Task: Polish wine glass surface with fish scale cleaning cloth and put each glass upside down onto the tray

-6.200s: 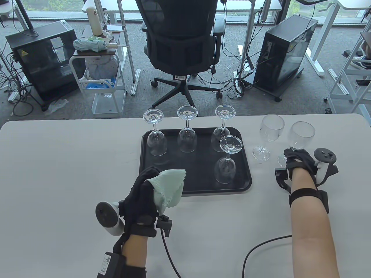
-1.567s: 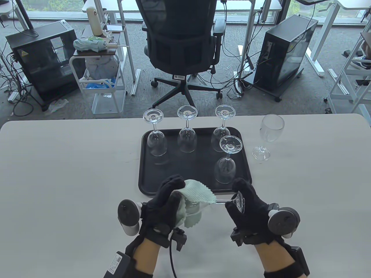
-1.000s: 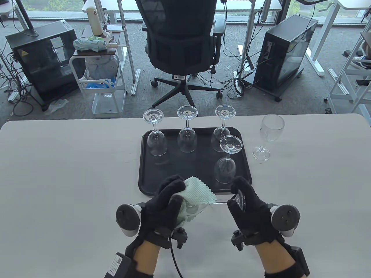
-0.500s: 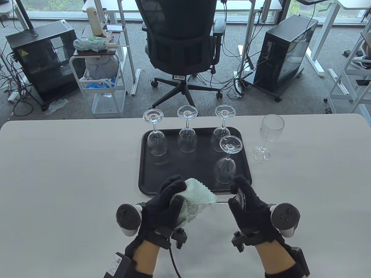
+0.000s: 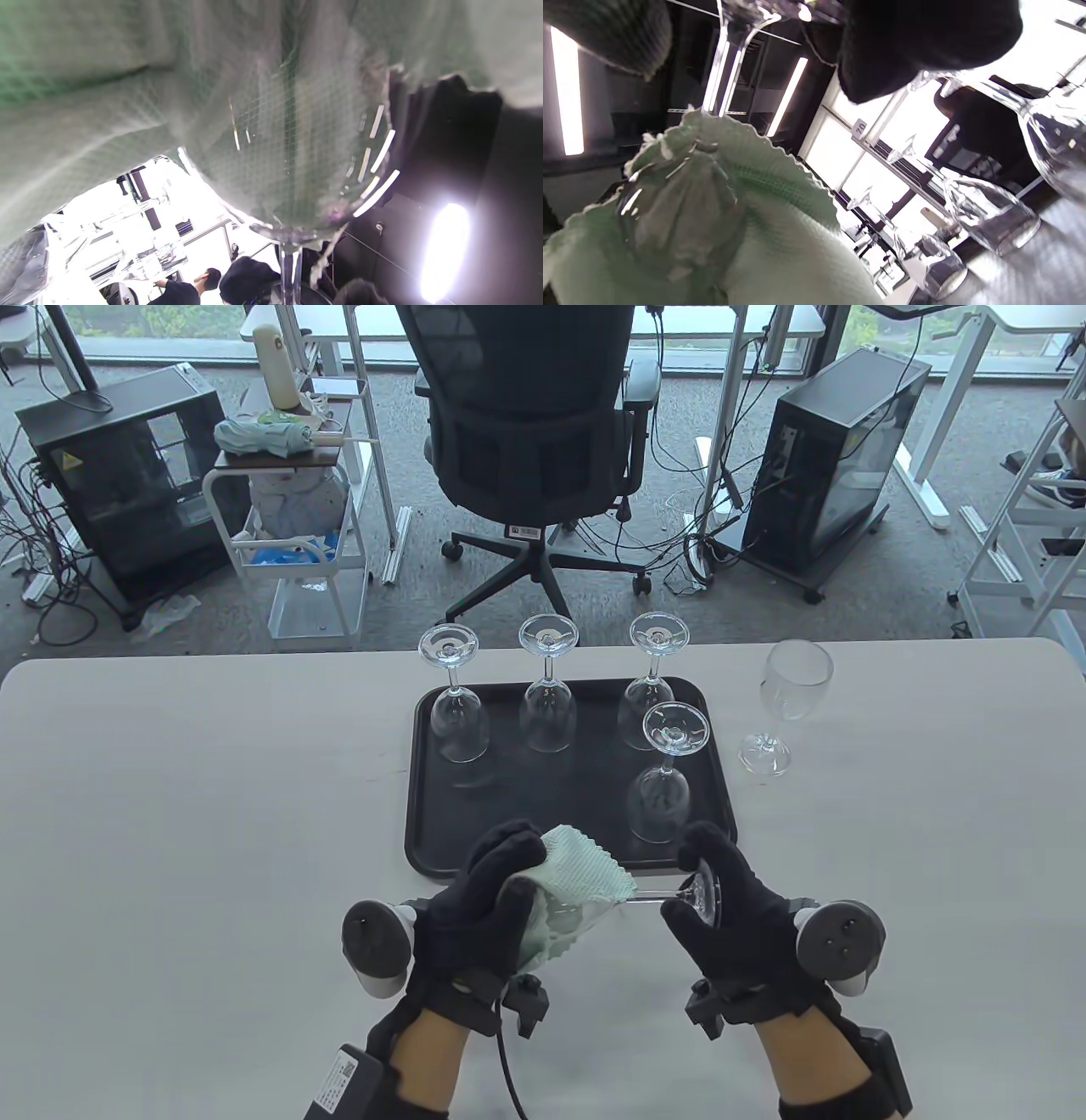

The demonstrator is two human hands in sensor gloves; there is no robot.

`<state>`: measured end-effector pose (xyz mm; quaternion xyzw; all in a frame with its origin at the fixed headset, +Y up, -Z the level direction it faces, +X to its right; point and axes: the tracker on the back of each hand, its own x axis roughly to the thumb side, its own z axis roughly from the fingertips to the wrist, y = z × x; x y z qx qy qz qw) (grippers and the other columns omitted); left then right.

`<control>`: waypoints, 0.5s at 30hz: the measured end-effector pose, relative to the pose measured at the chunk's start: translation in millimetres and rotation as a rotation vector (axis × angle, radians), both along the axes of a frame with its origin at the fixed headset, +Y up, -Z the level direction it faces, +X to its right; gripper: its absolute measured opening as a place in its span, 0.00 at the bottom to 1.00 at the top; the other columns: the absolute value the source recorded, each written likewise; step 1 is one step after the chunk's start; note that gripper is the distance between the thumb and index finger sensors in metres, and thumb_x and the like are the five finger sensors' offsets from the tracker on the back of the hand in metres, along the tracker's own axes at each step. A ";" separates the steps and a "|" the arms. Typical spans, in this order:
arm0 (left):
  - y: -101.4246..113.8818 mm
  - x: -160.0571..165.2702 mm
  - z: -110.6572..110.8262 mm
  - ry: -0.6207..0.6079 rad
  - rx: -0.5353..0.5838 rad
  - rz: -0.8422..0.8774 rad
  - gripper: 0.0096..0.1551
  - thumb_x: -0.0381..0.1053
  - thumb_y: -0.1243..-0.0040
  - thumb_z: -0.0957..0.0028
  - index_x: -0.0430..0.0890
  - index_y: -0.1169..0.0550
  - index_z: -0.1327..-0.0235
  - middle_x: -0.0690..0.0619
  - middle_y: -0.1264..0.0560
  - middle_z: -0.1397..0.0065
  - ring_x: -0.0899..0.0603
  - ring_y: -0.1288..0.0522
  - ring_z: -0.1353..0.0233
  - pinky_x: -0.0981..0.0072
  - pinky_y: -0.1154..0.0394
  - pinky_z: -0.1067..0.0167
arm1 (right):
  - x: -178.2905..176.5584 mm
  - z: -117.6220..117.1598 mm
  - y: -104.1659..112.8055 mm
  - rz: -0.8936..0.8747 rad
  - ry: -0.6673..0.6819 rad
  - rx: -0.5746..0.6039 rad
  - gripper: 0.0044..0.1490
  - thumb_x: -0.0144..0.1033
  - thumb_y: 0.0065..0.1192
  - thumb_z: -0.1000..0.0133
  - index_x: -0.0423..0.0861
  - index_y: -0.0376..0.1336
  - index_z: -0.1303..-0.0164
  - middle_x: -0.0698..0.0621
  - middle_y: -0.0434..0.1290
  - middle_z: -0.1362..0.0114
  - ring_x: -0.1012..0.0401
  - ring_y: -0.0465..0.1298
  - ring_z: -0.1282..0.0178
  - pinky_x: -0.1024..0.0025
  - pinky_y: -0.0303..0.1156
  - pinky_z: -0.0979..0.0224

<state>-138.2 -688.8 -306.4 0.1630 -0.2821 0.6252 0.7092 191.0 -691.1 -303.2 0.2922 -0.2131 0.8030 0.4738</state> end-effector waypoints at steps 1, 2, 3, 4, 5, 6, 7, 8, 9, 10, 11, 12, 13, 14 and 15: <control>-0.9 -1.9 -1.9 -0.003 -0.040 0.009 0.32 0.73 0.47 0.43 0.58 0.27 0.31 0.49 0.33 0.21 0.35 0.29 0.27 0.39 0.19 0.50 | -0.9 1.4 0.5 0.054 -0.002 0.093 0.62 0.71 0.68 0.50 0.53 0.39 0.20 0.39 0.59 0.23 0.48 0.79 0.50 0.58 0.82 0.54; -2.5 -3.0 -4.1 -0.024 -0.103 0.013 0.32 0.73 0.48 0.42 0.58 0.27 0.30 0.49 0.33 0.21 0.35 0.29 0.27 0.39 0.19 0.50 | -2.6 4.3 0.7 0.117 -0.026 0.186 0.64 0.69 0.71 0.51 0.54 0.37 0.21 0.40 0.57 0.21 0.48 0.79 0.47 0.57 0.82 0.51; -5.1 -3.8 -5.2 -0.057 -0.159 0.016 0.32 0.73 0.48 0.42 0.58 0.28 0.29 0.49 0.34 0.20 0.34 0.30 0.26 0.39 0.20 0.49 | -2.7 5.9 0.5 0.131 -0.063 0.240 0.65 0.70 0.72 0.52 0.54 0.37 0.21 0.41 0.57 0.21 0.49 0.79 0.47 0.58 0.83 0.51; -6.2 -3.7 -5.6 -0.081 -0.158 0.031 0.33 0.72 0.48 0.41 0.57 0.29 0.29 0.49 0.35 0.19 0.34 0.31 0.26 0.38 0.20 0.48 | -3.1 6.1 0.7 0.129 -0.069 0.263 0.65 0.70 0.72 0.52 0.54 0.37 0.21 0.41 0.57 0.22 0.49 0.79 0.48 0.59 0.83 0.51; -6.2 -3.0 -5.8 -0.069 -0.137 0.036 0.33 0.72 0.48 0.41 0.57 0.29 0.29 0.49 0.35 0.20 0.34 0.31 0.26 0.38 0.21 0.48 | -3.8 5.8 -0.5 0.086 -0.066 0.225 0.62 0.68 0.72 0.51 0.55 0.39 0.21 0.41 0.59 0.24 0.49 0.79 0.49 0.60 0.83 0.52; -6.3 -2.6 -5.3 -0.050 -0.125 0.028 0.33 0.73 0.48 0.42 0.58 0.29 0.29 0.49 0.35 0.20 0.34 0.30 0.26 0.39 0.20 0.48 | -3.8 4.6 -1.5 0.051 -0.068 0.192 0.59 0.67 0.72 0.50 0.55 0.42 0.22 0.41 0.61 0.26 0.50 0.79 0.50 0.61 0.83 0.54; -6.1 -1.2 -4.2 -0.039 -0.097 0.027 0.33 0.73 0.48 0.42 0.58 0.28 0.29 0.49 0.34 0.20 0.35 0.30 0.26 0.39 0.20 0.49 | -3.2 2.9 -2.8 0.003 -0.047 0.110 0.56 0.67 0.71 0.49 0.57 0.43 0.22 0.41 0.61 0.26 0.50 0.78 0.51 0.62 0.82 0.55; -5.6 0.2 -2.6 -0.035 -0.063 0.034 0.33 0.74 0.48 0.43 0.58 0.29 0.29 0.49 0.35 0.19 0.35 0.30 0.26 0.39 0.20 0.49 | -2.2 0.7 -2.2 -0.026 -0.031 0.050 0.55 0.69 0.69 0.49 0.56 0.44 0.22 0.40 0.63 0.28 0.51 0.79 0.54 0.63 0.81 0.58; -4.7 1.4 -1.8 -0.028 -0.035 0.033 0.33 0.73 0.48 0.43 0.58 0.29 0.29 0.49 0.35 0.19 0.35 0.31 0.25 0.39 0.20 0.48 | -0.3 -1.5 -2.3 -0.040 -0.029 -0.023 0.54 0.72 0.64 0.48 0.55 0.45 0.21 0.40 0.64 0.29 0.52 0.79 0.56 0.65 0.81 0.60; -3.3 2.1 -0.8 -0.007 -0.001 0.011 0.34 0.74 0.47 0.44 0.59 0.28 0.30 0.50 0.35 0.19 0.35 0.30 0.25 0.39 0.20 0.49 | 0.7 -2.8 -2.9 -0.067 -0.012 -0.114 0.54 0.74 0.62 0.47 0.55 0.46 0.20 0.40 0.65 0.29 0.52 0.79 0.56 0.65 0.81 0.61; -2.6 2.0 -0.6 -0.001 0.018 -0.007 0.34 0.74 0.47 0.44 0.59 0.29 0.29 0.50 0.35 0.19 0.36 0.30 0.25 0.40 0.20 0.49 | 0.8 -3.5 -3.3 -0.085 0.010 -0.163 0.54 0.73 0.62 0.47 0.55 0.46 0.20 0.39 0.64 0.29 0.51 0.79 0.56 0.63 0.80 0.60; -2.8 1.3 -0.8 -0.001 0.016 -0.009 0.34 0.74 0.47 0.44 0.59 0.29 0.30 0.50 0.35 0.20 0.36 0.30 0.26 0.40 0.19 0.49 | 0.4 -3.6 -4.1 -0.087 0.041 -0.168 0.54 0.72 0.62 0.46 0.54 0.45 0.20 0.39 0.63 0.28 0.50 0.78 0.54 0.61 0.80 0.58; -3.9 0.4 -1.9 -0.008 -0.017 0.009 0.33 0.73 0.47 0.44 0.59 0.28 0.30 0.50 0.34 0.20 0.36 0.30 0.26 0.40 0.20 0.49 | -0.4 -3.4 -5.6 -0.065 0.012 -0.136 0.55 0.73 0.62 0.46 0.54 0.44 0.19 0.39 0.62 0.27 0.50 0.78 0.53 0.61 0.80 0.57; -4.5 0.0 -2.2 -0.012 -0.033 0.016 0.33 0.73 0.46 0.44 0.58 0.28 0.30 0.50 0.34 0.20 0.35 0.30 0.26 0.39 0.20 0.49 | -0.7 -3.2 -6.0 -0.051 0.000 -0.120 0.57 0.73 0.62 0.47 0.54 0.43 0.19 0.39 0.62 0.26 0.50 0.79 0.53 0.61 0.81 0.57; -6.0 -1.6 -3.8 -0.019 -0.055 0.017 0.33 0.73 0.46 0.43 0.58 0.28 0.30 0.50 0.34 0.20 0.35 0.30 0.26 0.39 0.20 0.49 | -2.4 -1.6 -5.6 -0.019 0.008 -0.058 0.60 0.73 0.63 0.48 0.53 0.40 0.19 0.39 0.60 0.23 0.48 0.78 0.51 0.59 0.81 0.55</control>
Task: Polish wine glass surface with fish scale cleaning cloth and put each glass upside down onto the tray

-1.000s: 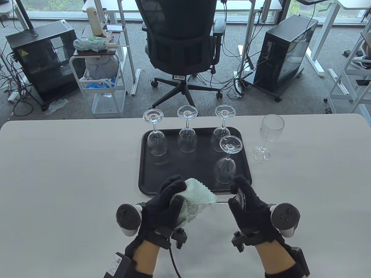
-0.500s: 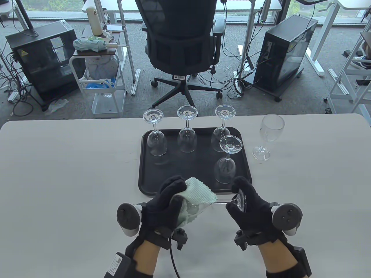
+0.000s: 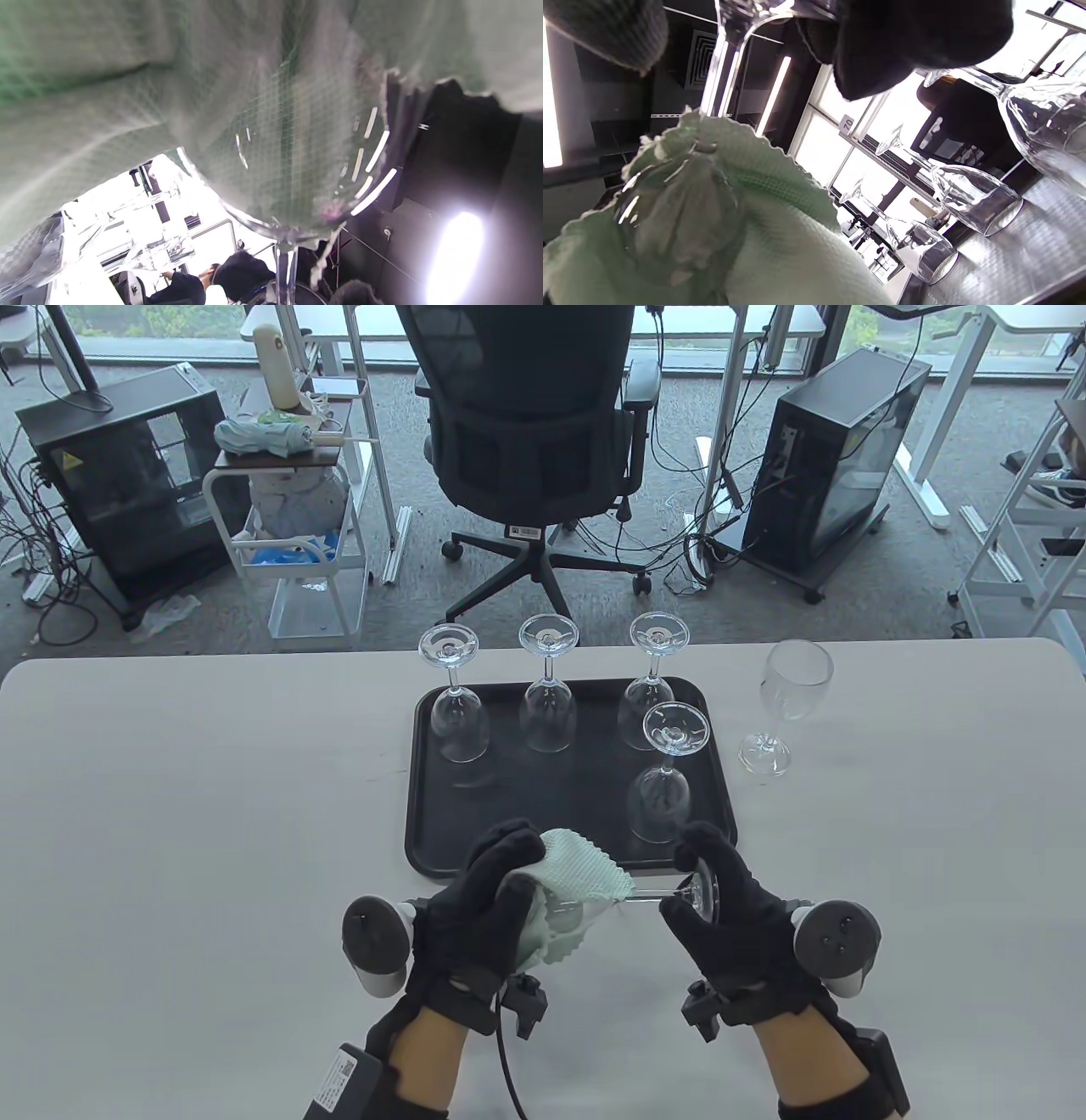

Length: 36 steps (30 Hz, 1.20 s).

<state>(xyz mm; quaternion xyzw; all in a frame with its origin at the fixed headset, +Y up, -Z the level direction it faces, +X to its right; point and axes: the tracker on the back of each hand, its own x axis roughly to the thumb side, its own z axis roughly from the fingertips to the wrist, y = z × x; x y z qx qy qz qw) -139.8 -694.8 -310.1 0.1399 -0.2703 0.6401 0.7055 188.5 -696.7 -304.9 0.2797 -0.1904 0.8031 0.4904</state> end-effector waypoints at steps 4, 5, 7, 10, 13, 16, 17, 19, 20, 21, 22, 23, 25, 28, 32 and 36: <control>-2.7 -2.0 -3.6 -0.051 -0.080 0.014 0.33 0.73 0.47 0.42 0.58 0.29 0.28 0.49 0.35 0.19 0.35 0.31 0.26 0.39 0.20 0.49 | -1.8 7.4 3.6 0.146 -0.088 0.277 0.63 0.69 0.68 0.49 0.54 0.36 0.21 0.41 0.56 0.21 0.49 0.79 0.47 0.58 0.82 0.51; -2.2 -1.1 -2.0 -0.042 -0.067 0.020 0.33 0.73 0.47 0.42 0.58 0.29 0.29 0.49 0.35 0.19 0.35 0.31 0.26 0.39 0.20 0.49 | -1.6 7.4 3.6 0.132 -0.096 0.276 0.62 0.68 0.68 0.49 0.54 0.37 0.21 0.41 0.58 0.22 0.49 0.79 0.48 0.60 0.83 0.52; 0.7 1.3 1.3 -0.007 -0.022 0.007 0.33 0.73 0.47 0.43 0.58 0.28 0.29 0.49 0.34 0.20 0.35 0.30 0.26 0.39 0.20 0.50 | -0.1 3.5 2.0 0.034 -0.076 0.178 0.55 0.66 0.68 0.48 0.56 0.42 0.22 0.41 0.61 0.26 0.50 0.79 0.52 0.62 0.82 0.55; 4.6 6.2 6.9 0.042 0.052 -0.024 0.33 0.73 0.47 0.44 0.58 0.28 0.30 0.49 0.34 0.20 0.36 0.30 0.26 0.40 0.19 0.49 | 5.0 -4.6 -2.6 -0.114 0.029 -0.127 0.52 0.72 0.61 0.46 0.55 0.47 0.21 0.40 0.64 0.29 0.52 0.78 0.57 0.63 0.80 0.61; 7.2 6.4 7.4 0.033 0.065 -0.046 0.33 0.73 0.47 0.43 0.58 0.28 0.30 0.49 0.35 0.20 0.35 0.31 0.26 0.39 0.20 0.48 | 5.6 -3.3 -0.6 -0.068 0.015 -0.078 0.54 0.73 0.61 0.46 0.54 0.45 0.20 0.39 0.63 0.28 0.50 0.78 0.55 0.61 0.80 0.59; 5.6 0.4 3.0 0.014 -0.017 -0.019 0.33 0.73 0.48 0.42 0.58 0.28 0.30 0.49 0.34 0.20 0.35 0.29 0.27 0.39 0.19 0.50 | 0.5 6.5 7.5 0.097 -0.057 0.208 0.61 0.71 0.66 0.49 0.54 0.38 0.20 0.40 0.58 0.22 0.48 0.79 0.51 0.58 0.81 0.54; 4.9 -0.4 2.3 -0.016 -0.056 0.002 0.33 0.73 0.48 0.42 0.57 0.28 0.29 0.49 0.34 0.20 0.35 0.30 0.26 0.39 0.19 0.50 | -0.4 9.4 9.0 0.146 -0.083 0.277 0.62 0.71 0.66 0.50 0.54 0.36 0.21 0.41 0.57 0.21 0.49 0.79 0.49 0.59 0.82 0.52; 3.8 -0.7 2.0 -0.045 -0.084 0.019 0.33 0.73 0.48 0.41 0.57 0.28 0.29 0.48 0.34 0.20 0.34 0.30 0.26 0.39 0.20 0.49 | -1.6 12.6 10.5 0.166 -0.108 0.339 0.62 0.70 0.67 0.49 0.54 0.36 0.21 0.41 0.57 0.22 0.49 0.79 0.49 0.60 0.83 0.52; 4.7 -0.1 3.0 -0.025 -0.059 0.016 0.33 0.73 0.48 0.41 0.57 0.28 0.29 0.48 0.34 0.20 0.34 0.30 0.26 0.39 0.20 0.49 | -1.7 11.3 8.8 0.114 -0.107 0.296 0.60 0.69 0.67 0.49 0.54 0.38 0.21 0.41 0.59 0.24 0.49 0.79 0.50 0.61 0.82 0.53; 5.4 0.6 3.7 -0.005 -0.043 0.001 0.33 0.73 0.49 0.42 0.57 0.28 0.29 0.48 0.34 0.20 0.34 0.30 0.26 0.39 0.19 0.50 | -1.5 8.9 6.9 0.065 -0.099 0.243 0.57 0.68 0.67 0.48 0.55 0.41 0.21 0.41 0.61 0.26 0.50 0.79 0.51 0.62 0.82 0.55; 5.4 1.0 4.1 -0.001 -0.034 -0.008 0.33 0.74 0.49 0.42 0.58 0.28 0.29 0.49 0.34 0.20 0.35 0.30 0.26 0.40 0.19 0.50 | -1.4 6.9 5.9 0.029 -0.076 0.181 0.55 0.68 0.66 0.47 0.56 0.42 0.22 0.41 0.61 0.26 0.50 0.79 0.53 0.62 0.81 0.56; 5.4 2.2 4.9 -0.004 0.006 -0.007 0.33 0.74 0.49 0.42 0.58 0.29 0.29 0.49 0.35 0.20 0.35 0.30 0.26 0.40 0.19 0.49 | 0.2 3.5 5.1 -0.024 -0.051 0.052 0.53 0.70 0.64 0.47 0.55 0.45 0.21 0.40 0.63 0.28 0.51 0.79 0.56 0.63 0.81 0.60; 5.5 4.3 6.6 0.031 0.062 -0.026 0.33 0.74 0.48 0.44 0.58 0.28 0.30 0.49 0.35 0.20 0.36 0.30 0.26 0.40 0.20 0.49 | 2.4 0.3 2.4 -0.076 -0.013 -0.125 0.53 0.73 0.59 0.46 0.53 0.46 0.20 0.39 0.64 0.29 0.51 0.79 0.57 0.63 0.80 0.61; 5.4 3.6 5.5 0.034 0.065 -0.032 0.33 0.73 0.48 0.43 0.58 0.28 0.30 0.49 0.34 0.20 0.35 0.30 0.26 0.39 0.20 0.49 | 2.0 1.8 3.4 -0.031 -0.035 -0.006 0.56 0.72 0.61 0.46 0.51 0.43 0.19 0.38 0.62 0.27 0.48 0.79 0.54 0.58 0.81 0.58; 0.4 -1.0 0.0 -0.024 -0.049 0.023 0.32 0.72 0.48 0.42 0.57 0.28 0.30 0.48 0.34 0.20 0.34 0.30 0.26 0.39 0.20 0.49 | -2.0 11.1 9.6 0.161 -0.096 0.314 0.62 0.69 0.65 0.49 0.52 0.36 0.21 0.39 0.56 0.21 0.48 0.78 0.47 0.57 0.82 0.50; -1.5 4.2 2.1 0.003 -0.028 0.001 0.32 0.73 0.49 0.42 0.58 0.29 0.29 0.49 0.35 0.20 0.35 0.30 0.26 0.39 0.19 0.49 | 0.6 7.2 4.0 0.030 -0.112 0.179 0.52 0.67 0.60 0.44 0.53 0.41 0.21 0.38 0.61 0.26 0.48 0.78 0.50 0.60 0.82 0.53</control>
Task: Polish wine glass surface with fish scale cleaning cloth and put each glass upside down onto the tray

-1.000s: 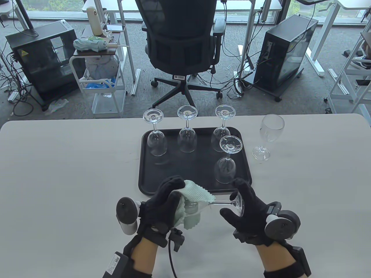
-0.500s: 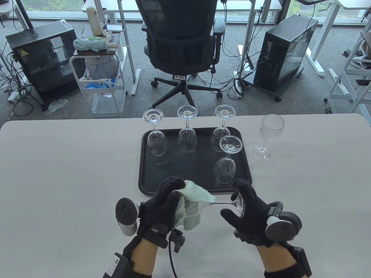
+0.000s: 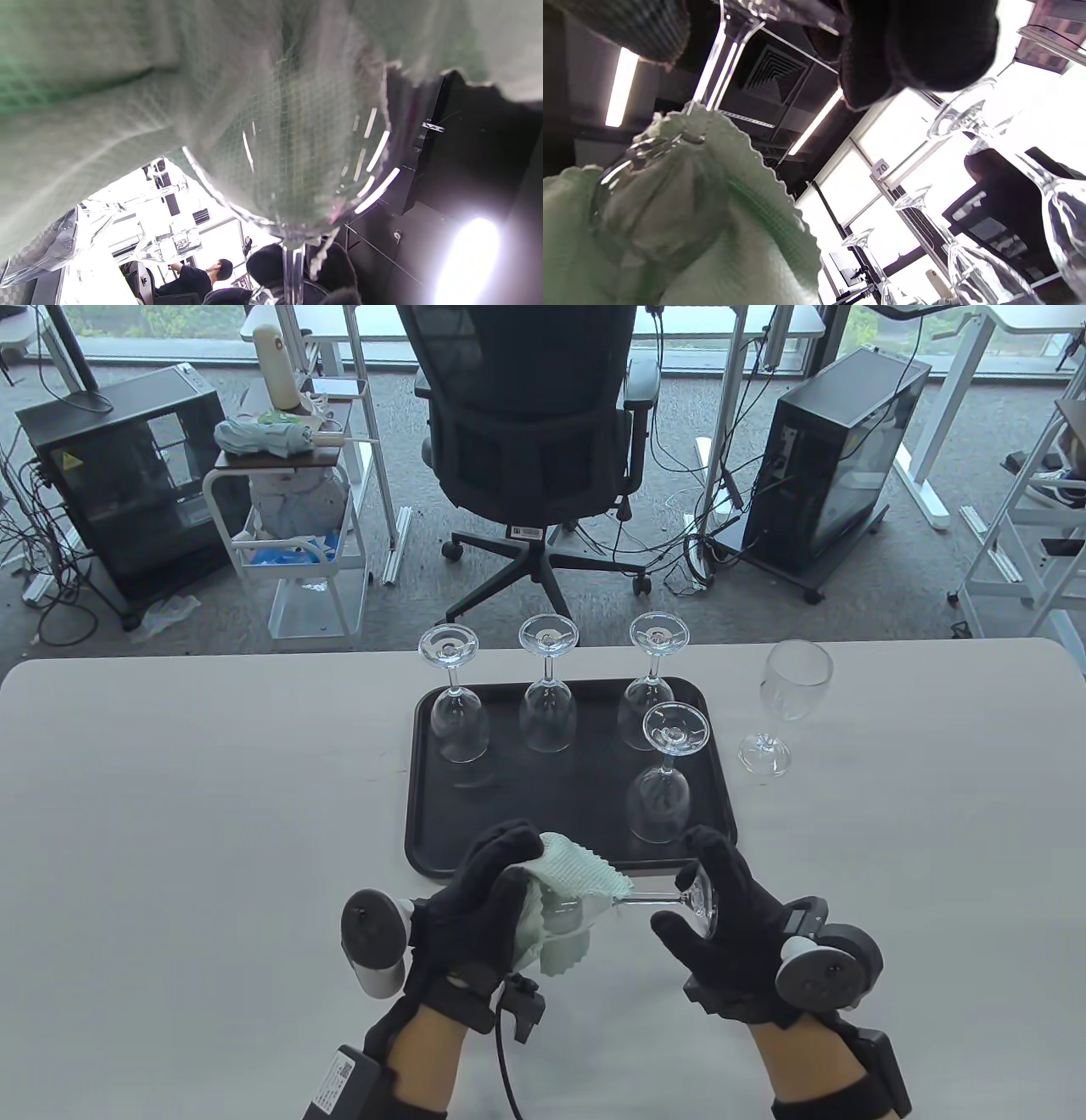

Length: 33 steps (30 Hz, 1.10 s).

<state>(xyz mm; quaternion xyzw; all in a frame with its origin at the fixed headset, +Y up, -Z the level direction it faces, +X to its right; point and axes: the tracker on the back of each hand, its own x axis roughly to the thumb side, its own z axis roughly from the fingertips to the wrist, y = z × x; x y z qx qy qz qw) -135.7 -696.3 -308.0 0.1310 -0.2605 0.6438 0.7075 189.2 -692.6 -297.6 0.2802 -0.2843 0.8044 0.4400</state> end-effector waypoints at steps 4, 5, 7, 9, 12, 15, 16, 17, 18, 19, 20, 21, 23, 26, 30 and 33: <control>1.7 -0.4 0.2 0.022 0.041 -0.022 0.33 0.72 0.49 0.43 0.58 0.28 0.29 0.49 0.35 0.20 0.35 0.31 0.25 0.39 0.20 0.48 | 2.0 -6.7 -4.2 -0.146 0.044 -0.366 0.50 0.71 0.52 0.42 0.50 0.47 0.19 0.37 0.65 0.30 0.50 0.79 0.57 0.63 0.80 0.61; 2.8 -2.0 -0.2 0.025 0.037 -0.027 0.32 0.71 0.49 0.42 0.57 0.28 0.30 0.48 0.34 0.20 0.35 0.30 0.25 0.37 0.20 0.47 | 2.7 -6.5 -4.4 -0.157 0.065 -0.406 0.50 0.70 0.53 0.42 0.50 0.46 0.19 0.37 0.65 0.29 0.49 0.78 0.56 0.61 0.80 0.60; 5.3 -8.9 0.0 0.074 0.028 0.005 0.29 0.67 0.47 0.41 0.54 0.24 0.33 0.49 0.31 0.22 0.35 0.29 0.26 0.35 0.22 0.42 | 6.3 -5.2 -1.3 -0.178 -0.019 -0.330 0.52 0.71 0.54 0.42 0.52 0.43 0.18 0.37 0.66 0.29 0.49 0.79 0.56 0.61 0.80 0.60; 5.8 -17.8 -0.7 0.146 0.033 0.066 0.28 0.66 0.46 0.41 0.51 0.22 0.36 0.48 0.29 0.24 0.35 0.27 0.27 0.34 0.24 0.39 | 11.8 -1.1 5.6 -0.170 -0.059 -0.277 0.52 0.70 0.53 0.41 0.53 0.39 0.18 0.37 0.65 0.29 0.49 0.78 0.55 0.61 0.80 0.59; 9.2 -28.3 -1.2 0.132 0.026 0.117 0.27 0.64 0.46 0.40 0.49 0.21 0.38 0.48 0.27 0.26 0.35 0.26 0.30 0.36 0.23 0.40 | 12.7 10.2 25.9 -0.012 -0.243 -0.111 0.54 0.73 0.56 0.41 0.55 0.37 0.19 0.37 0.62 0.27 0.49 0.76 0.51 0.60 0.78 0.55; 12.4 -33.6 -1.1 0.146 0.034 0.128 0.26 0.64 0.46 0.40 0.49 0.20 0.41 0.48 0.26 0.28 0.36 0.25 0.33 0.37 0.22 0.41 | -4.3 9.6 38.8 0.217 -0.397 0.001 0.56 0.75 0.56 0.41 0.55 0.35 0.20 0.39 0.61 0.26 0.52 0.75 0.48 0.62 0.78 0.51; 12.7 -35.6 -1.0 0.148 0.030 0.142 0.26 0.64 0.46 0.40 0.49 0.20 0.41 0.47 0.25 0.29 0.36 0.24 0.33 0.37 0.22 0.42 | -18.8 5.0 43.6 0.304 -0.407 0.031 0.56 0.74 0.57 0.41 0.55 0.35 0.20 0.38 0.59 0.25 0.51 0.74 0.46 0.60 0.77 0.50; 12.7 -37.2 -1.7 0.148 0.026 0.155 0.26 0.64 0.45 0.41 0.48 0.20 0.42 0.47 0.25 0.29 0.36 0.24 0.34 0.37 0.22 0.42 | -30.4 0.8 46.6 0.349 -0.414 0.038 0.55 0.73 0.58 0.41 0.55 0.35 0.21 0.38 0.58 0.25 0.50 0.73 0.45 0.59 0.76 0.49; 12.7 -38.0 -1.9 0.143 0.024 0.156 0.26 0.64 0.45 0.41 0.48 0.20 0.42 0.47 0.25 0.29 0.36 0.24 0.34 0.37 0.22 0.42 | -39.6 -3.2 49.3 0.388 -0.417 0.035 0.55 0.73 0.59 0.41 0.55 0.35 0.22 0.38 0.57 0.24 0.50 0.72 0.45 0.59 0.76 0.48; 12.2 -38.8 -1.8 0.144 0.021 0.154 0.26 0.64 0.45 0.40 0.48 0.20 0.42 0.47 0.25 0.29 0.36 0.24 0.34 0.37 0.22 0.41 | -50.3 -9.7 51.6 0.448 -0.424 0.030 0.54 0.72 0.59 0.41 0.55 0.35 0.23 0.38 0.57 0.24 0.50 0.72 0.45 0.59 0.76 0.48; 11.9 -39.5 -1.8 0.147 0.017 0.154 0.26 0.64 0.45 0.40 0.48 0.20 0.42 0.47 0.25 0.29 0.36 0.24 0.34 0.37 0.22 0.41 | -60.9 -16.6 53.9 0.497 -0.435 0.028 0.53 0.73 0.58 0.41 0.55 0.36 0.24 0.38 0.57 0.25 0.50 0.73 0.45 0.59 0.76 0.48; 11.6 -40.0 -1.9 0.147 0.016 0.154 0.26 0.64 0.46 0.40 0.48 0.20 0.42 0.47 0.25 0.29 0.36 0.24 0.34 0.37 0.22 0.41 | -73.3 -24.5 55.6 0.539 -0.434 0.001 0.53 0.72 0.59 0.41 0.55 0.36 0.24 0.38 0.56 0.24 0.50 0.72 0.45 0.59 0.76 0.48; 11.4 -40.2 -2.4 0.147 0.014 0.158 0.26 0.64 0.46 0.40 0.48 0.20 0.42 0.47 0.25 0.29 0.36 0.24 0.34 0.37 0.22 0.42 | -93.8 -37.9 56.2 0.592 -0.448 -0.041 0.52 0.72 0.60 0.41 0.55 0.38 0.26 0.37 0.56 0.24 0.49 0.72 0.44 0.58 0.75 0.47; 11.7 -40.2 -2.6 0.146 0.013 0.155 0.26 0.64 0.46 0.40 0.49 0.20 0.42 0.47 0.25 0.29 0.36 0.24 0.33 0.37 0.22 0.41 | -119.3 -59.7 51.2 0.696 -0.490 -0.099 0.50 0.71 0.60 0.42 0.54 0.40 0.26 0.37 0.55 0.24 0.49 0.71 0.43 0.58 0.75 0.46; 12.0 -40.6 -2.6 0.146 0.011 0.157 0.26 0.64 0.46 0.40 0.49 0.20 0.41 0.48 0.25 0.29 0.36 0.24 0.33 0.36 0.22 0.41 | -139.6 -81.6 41.4 0.774 -0.548 -0.167 0.48 0.71 0.60 0.42 0.55 0.42 0.27 0.37 0.54 0.24 0.49 0.71 0.42 0.58 0.75 0.46; 12.4 -41.2 -3.1 0.143 0.011 0.163 0.26 0.64 0.46 0.40 0.49 0.20 0.41 0.48 0.25 0.28 0.36 0.24 0.33 0.36 0.23 0.41 | -147.7 -93.5 46.1 0.775 -0.552 -0.204 0.48 0.70 0.61 0.42 0.55 0.44 0.26 0.37 0.54 0.22 0.47 0.71 0.39 0.56 0.75 0.44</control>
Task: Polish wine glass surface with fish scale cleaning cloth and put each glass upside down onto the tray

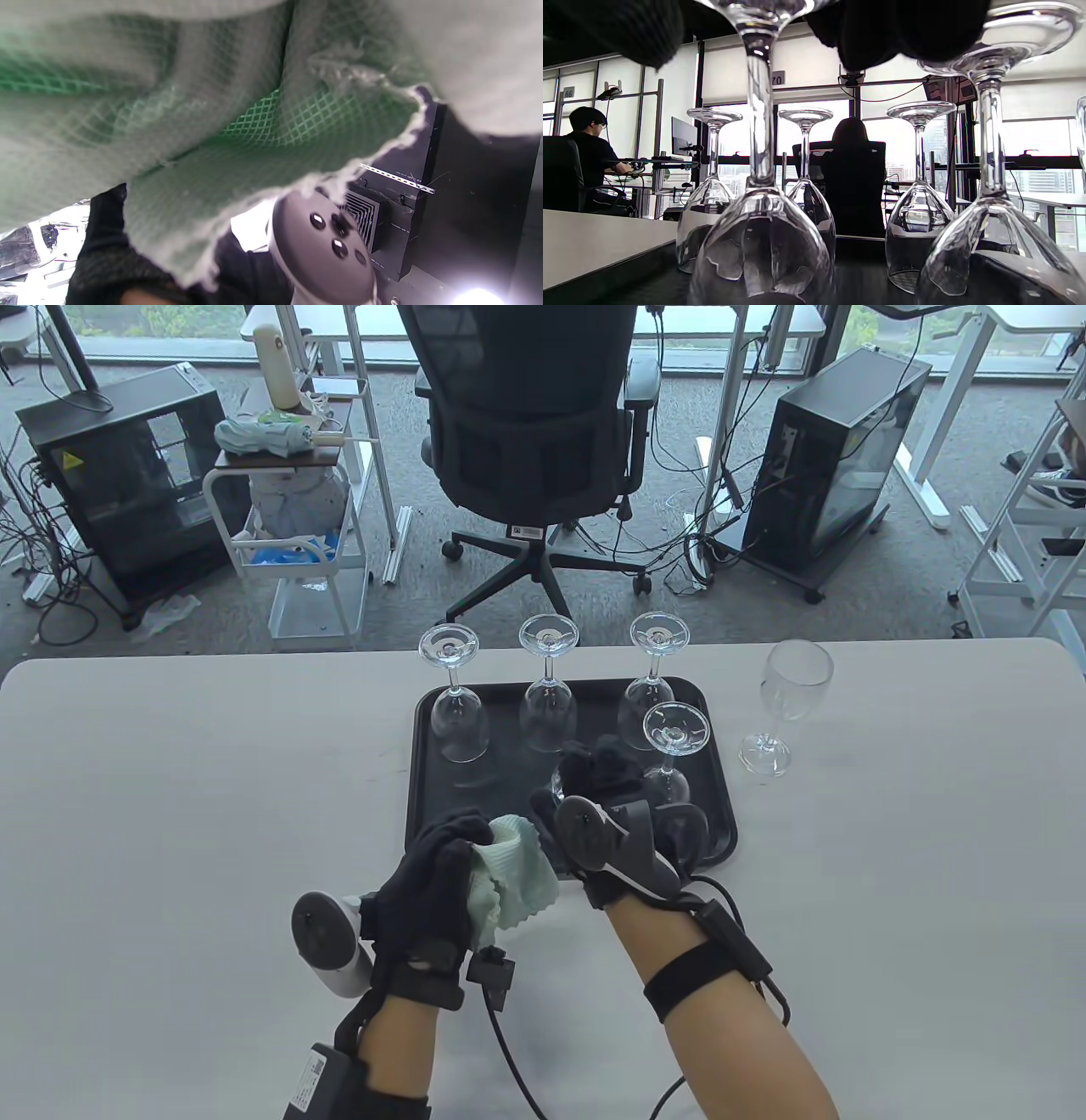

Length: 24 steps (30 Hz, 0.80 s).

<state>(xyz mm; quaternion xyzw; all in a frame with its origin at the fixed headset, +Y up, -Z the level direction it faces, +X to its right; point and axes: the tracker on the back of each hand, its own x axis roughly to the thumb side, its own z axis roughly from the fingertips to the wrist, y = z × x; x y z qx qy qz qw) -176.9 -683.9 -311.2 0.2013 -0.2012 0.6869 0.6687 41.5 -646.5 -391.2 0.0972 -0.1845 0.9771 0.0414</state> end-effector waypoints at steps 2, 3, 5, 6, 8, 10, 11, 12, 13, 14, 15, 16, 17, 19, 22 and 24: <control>-0.2 -0.2 -0.3 0.001 -0.001 0.002 0.26 0.65 0.46 0.40 0.49 0.20 0.41 0.48 0.25 0.28 0.36 0.24 0.32 0.36 0.23 0.41 | -2.5 -4.4 2.2 0.011 -0.011 -0.030 0.47 0.71 0.60 0.42 0.57 0.45 0.22 0.37 0.51 0.18 0.42 0.67 0.31 0.51 0.74 0.38; -0.1 -0.2 -0.4 0.001 -0.002 0.003 0.26 0.64 0.46 0.40 0.49 0.20 0.41 0.48 0.25 0.28 0.36 0.24 0.32 0.36 0.23 0.41 | -3.8 -7.2 2.4 0.014 -0.009 -0.059 0.48 0.71 0.60 0.42 0.58 0.49 0.19 0.39 0.49 0.15 0.40 0.63 0.26 0.47 0.71 0.34; -0.2 -0.4 -0.5 0.001 -0.004 0.003 0.26 0.64 0.46 0.40 0.49 0.20 0.41 0.48 0.25 0.28 0.36 0.24 0.32 0.36 0.22 0.41 | -4.9 -11.9 1.9 0.004 -0.063 -0.136 0.49 0.71 0.59 0.43 0.58 0.48 0.16 0.41 0.45 0.13 0.38 0.57 0.21 0.42 0.66 0.29; -0.1 -0.6 -0.5 0.001 -0.005 0.005 0.26 0.65 0.46 0.40 0.49 0.20 0.41 0.48 0.25 0.28 0.36 0.24 0.32 0.36 0.23 0.41 | -3.9 -11.5 2.7 -0.010 -0.066 -0.142 0.49 0.71 0.59 0.43 0.59 0.49 0.17 0.41 0.44 0.13 0.38 0.57 0.21 0.42 0.66 0.28; 0.1 -1.2 -0.3 0.003 -0.005 0.006 0.26 0.64 0.46 0.40 0.49 0.20 0.41 0.48 0.26 0.28 0.36 0.24 0.32 0.36 0.23 0.41 | -2.1 -10.4 5.7 -0.048 -0.049 -0.145 0.48 0.71 0.59 0.43 0.59 0.50 0.17 0.41 0.47 0.13 0.38 0.58 0.22 0.43 0.67 0.29; 0.1 -1.4 -0.7 0.002 -0.006 0.003 0.26 0.65 0.46 0.40 0.49 0.20 0.41 0.48 0.26 0.28 0.36 0.25 0.32 0.36 0.23 0.40 | 3.9 -2.5 17.1 -0.085 -0.035 -0.127 0.52 0.72 0.58 0.43 0.60 0.43 0.16 0.41 0.44 0.13 0.38 0.58 0.21 0.43 0.67 0.29; -0.2 -1.4 -0.8 0.002 -0.006 0.004 0.26 0.64 0.46 0.40 0.49 0.20 0.41 0.48 0.26 0.28 0.36 0.25 0.32 0.36 0.23 0.40 | 8.6 1.0 25.3 -0.110 -0.019 -0.104 0.52 0.73 0.58 0.43 0.60 0.43 0.16 0.41 0.45 0.13 0.39 0.59 0.22 0.43 0.67 0.29; -0.2 -1.4 -0.8 0.002 -0.006 0.005 0.26 0.64 0.46 0.40 0.49 0.20 0.41 0.48 0.26 0.28 0.36 0.25 0.32 0.36 0.23 0.40 | 13.9 4.2 33.0 -0.145 -0.003 -0.092 0.51 0.72 0.57 0.43 0.59 0.44 0.16 0.41 0.46 0.13 0.39 0.59 0.22 0.44 0.68 0.29; -0.3 -1.4 -0.9 0.003 -0.006 0.001 0.26 0.64 0.46 0.40 0.49 0.20 0.40 0.48 0.26 0.27 0.36 0.25 0.32 0.36 0.23 0.40 | 30.2 10.1 49.5 -0.249 0.027 -0.066 0.51 0.72 0.57 0.43 0.58 0.46 0.16 0.41 0.47 0.13 0.40 0.59 0.22 0.44 0.67 0.29; -0.3 -1.3 -1.0 0.005 -0.005 -0.001 0.26 0.64 0.46 0.40 0.49 0.20 0.40 0.48 0.26 0.28 0.36 0.25 0.32 0.36 0.23 0.40 | 40.3 12.0 57.6 -0.312 0.031 -0.054 0.51 0.72 0.58 0.43 0.57 0.47 0.16 0.41 0.48 0.13 0.40 0.57 0.21 0.43 0.66 0.28; -0.3 -1.4 -1.2 0.008 -0.004 -0.005 0.26 0.64 0.46 0.40 0.49 0.20 0.40 0.48 0.26 0.27 0.36 0.25 0.31 0.36 0.23 0.40 | 54.9 13.2 67.1 -0.393 0.027 -0.047 0.52 0.72 0.58 0.43 0.57 0.45 0.16 0.42 0.47 0.13 0.40 0.56 0.20 0.42 0.65 0.27; -0.2 -1.4 -1.3 0.009 -0.002 -0.008 0.26 0.64 0.47 0.40 0.49 0.20 0.40 0.48 0.26 0.27 0.36 0.25 0.31 0.36 0.23 0.40 | 74.5 13.0 75.6 -0.481 0.017 -0.042 0.54 0.73 0.59 0.43 0.57 0.43 0.16 0.42 0.46 0.13 0.41 0.54 0.19 0.42 0.63 0.26; -0.3 -1.9 -1.2 0.013 0.000 -0.011 0.26 0.64 0.47 0.40 0.49 0.20 0.40 0.48 0.26 0.27 0.36 0.25 0.31 0.35 0.23 0.40 | 99.2 9.0 79.3 -0.573 -0.018 -0.020 0.57 0.73 0.60 0.44 0.57 0.39 0.16 0.43 0.43 0.12 0.41 0.51 0.18 0.41 0.61 0.24; -0.1 -3.0 -0.8 0.018 0.003 -0.005 0.27 0.64 0.47 0.39 0.49 0.21 0.39 0.48 0.27 0.26 0.36 0.25 0.30 0.35 0.24 0.39 | 150.4 -2.5 71.8 -0.689 -0.166 -0.021 0.63 0.75 0.61 0.45 0.55 0.32 0.18 0.43 0.38 0.13 0.41 0.47 0.17 0.39 0.57 0.23; 2.0 -5.1 -0.1 0.024 0.010 0.006 0.27 0.63 0.48 0.39 0.49 0.21 0.38 0.48 0.27 0.25 0.35 0.26 0.29 0.34 0.24 0.38 | 226.2 -17.7 11.7 -0.878 -0.411 -0.187 0.69 0.74 0.65 0.47 0.51 0.28 0.20 0.41 0.34 0.14 0.39 0.41 0.17 0.36 0.52 0.23; 2.5 -5.6 -0.1 0.026 0.012 0.004 0.27 0.63 0.49 0.39 0.49 0.22 0.37 0.48 0.28 0.25 0.35 0.27 0.29 0.33 0.25 0.38 | 254.1 -22.0 -36.5 -0.985 -0.497 -0.323 0.71 0.73 0.67 0.47 0.50 0.27 0.21 0.40 0.34 0.15 0.38 0.40 0.18 0.34 0.50 0.23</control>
